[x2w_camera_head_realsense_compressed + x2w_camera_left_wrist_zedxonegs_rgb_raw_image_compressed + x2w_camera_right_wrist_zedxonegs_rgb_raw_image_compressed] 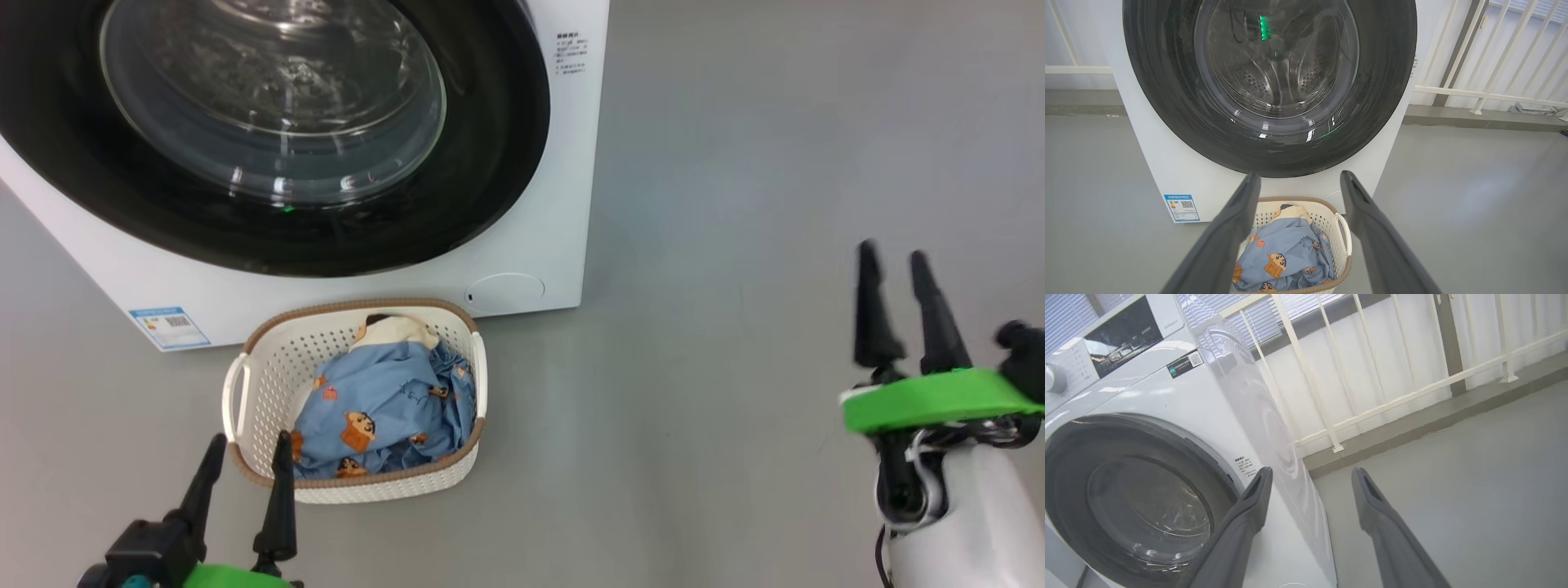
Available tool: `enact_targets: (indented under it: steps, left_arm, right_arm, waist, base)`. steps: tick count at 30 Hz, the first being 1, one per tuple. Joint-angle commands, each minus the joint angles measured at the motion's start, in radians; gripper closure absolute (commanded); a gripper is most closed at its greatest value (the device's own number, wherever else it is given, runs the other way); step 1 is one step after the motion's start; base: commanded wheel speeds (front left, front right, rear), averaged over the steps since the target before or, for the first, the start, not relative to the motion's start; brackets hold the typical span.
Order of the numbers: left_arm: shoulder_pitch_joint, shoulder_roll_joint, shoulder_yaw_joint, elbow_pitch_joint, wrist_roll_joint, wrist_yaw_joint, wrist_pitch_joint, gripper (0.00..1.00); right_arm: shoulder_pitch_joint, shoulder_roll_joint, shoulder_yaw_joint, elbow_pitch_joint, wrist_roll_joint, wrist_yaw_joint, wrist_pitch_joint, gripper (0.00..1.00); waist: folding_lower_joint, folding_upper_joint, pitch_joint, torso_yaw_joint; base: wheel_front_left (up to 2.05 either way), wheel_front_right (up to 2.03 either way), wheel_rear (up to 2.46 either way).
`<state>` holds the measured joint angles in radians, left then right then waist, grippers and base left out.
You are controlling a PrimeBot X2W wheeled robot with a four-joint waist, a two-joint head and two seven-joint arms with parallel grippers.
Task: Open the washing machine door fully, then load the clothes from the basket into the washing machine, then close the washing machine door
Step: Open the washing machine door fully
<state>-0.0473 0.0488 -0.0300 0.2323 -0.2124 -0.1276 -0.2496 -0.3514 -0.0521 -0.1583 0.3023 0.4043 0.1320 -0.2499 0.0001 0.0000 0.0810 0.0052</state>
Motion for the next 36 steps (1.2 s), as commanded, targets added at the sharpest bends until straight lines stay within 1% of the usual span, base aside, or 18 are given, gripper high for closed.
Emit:
enact_targets:
  steps: [1,3,4,5,6,7,8,11,20,25,29,30,36]
  left_arm:
    - [-0.042,0.016,0.03,-0.032,0.009,-0.003,-0.012,0.0]
    - [-0.048,0.016,0.028,-0.035,0.01,-0.003,-0.012,0.0]
    - [-0.051,0.016,0.028,-0.036,0.01,-0.003,-0.012,0.0]
    - [-0.054,0.016,0.027,-0.037,0.011,-0.003,-0.012,0.0]
    - [-0.057,0.016,0.027,-0.038,0.011,-0.003,-0.012,0.0]
    - [-0.059,0.016,0.027,-0.039,0.011,-0.003,-0.012,0.0]
    - [-0.062,0.015,0.026,-0.04,0.011,-0.003,-0.012,0.0]
    - [-0.069,0.014,0.024,-0.041,0.011,-0.003,-0.012,0.0]
    - [-0.09,0.01,0.017,-0.043,0.007,-0.003,-0.012,0.0]
    - [-0.107,0.008,0.011,-0.054,0.006,-0.003,-0.012,0.0]
    - [-0.126,0.006,0.008,-0.061,0.003,-0.003,-0.012,0.0]
    - [-0.126,0.006,0.008,-0.061,0.003,-0.003,-0.012,0.0]
    - [-0.156,0.004,0.005,-0.067,-0.002,-0.003,-0.012,0.0]
  right_arm:
    - [-0.053,0.001,0.013,-0.003,0.083,-0.001,-0.012,0.0]
    - [-0.087,0.001,-0.001,0.029,0.216,-0.001,-0.012,0.0]
    - [-0.103,0.001,0.005,0.038,0.25,-0.001,-0.012,0.0]
    - [-0.12,0.002,0.011,0.053,0.312,-0.001,-0.012,0.21]
    - [-0.136,0.002,0.015,0.07,0.376,-0.001,-0.012,0.57]
    - [-0.152,0.002,0.023,0.08,0.407,-0.001,-0.012,0.89]
    - [-0.167,0.002,0.031,0.088,0.446,-0.001,-0.006,1.0]
    - [-0.208,0.002,0.044,0.105,0.54,-0.001,0.016,1.0]
    - [-0.3,-0.003,0.042,0.136,0.713,-0.001,0.093,1.0]
    - [-0.369,-0.006,0.034,0.163,0.779,-0.001,0.148,1.0]
    - [-0.422,-0.017,0.051,0.18,0.804,-0.001,0.213,1.0]
    - [-0.422,-0.017,0.051,0.18,0.804,-0.001,0.213,1.0]
    - [-0.495,-0.013,0.047,0.212,0.897,-0.001,0.343,1.0]
  waist:
    - [-0.0001,0.0,0.013,0.006]
    - [-0.0001,0.0,0.024,0.008]
    - [-0.0001,0.0,0.031,0.01]
    - [-0.0001,0.0,0.036,0.011]
    - [-0.0001,0.0,0.041,0.013]
    - [-0.0001,0.0,0.047,0.013]
    - [-0.0001,0.0,0.053,0.015]
    - [-0.0001,0.0,0.066,0.019]
    - [-0.0001,0.0,0.109,0.033]
    - [-0.0001,0.0,0.148,0.038]
    - [-0.0001,0.0,0.183,0.045]
    - [-0.0001,0.0,0.183,0.045]
    - [-0.0001,0.0,0.233,0.057]
  base:
    - [0.0,0.0,0.0]
    - [0.0,0.0,0.0]
    - [0.0,0.0,0.0]
    - [0.0,0.0,0.0]
    - [0.0,0.0,0.0]
    - [0.0,0.0,0.0]
    - [0.0,0.0,0.0]
    - [0.0,0.0,0.0]
    - [0.0,0.0,0.0]
    - [0.0,0.0,0.0]
    - [0.0,0.0,0.0]
    - [0.0,0.0,0.0]
    - [0.0,0.0,0.0]
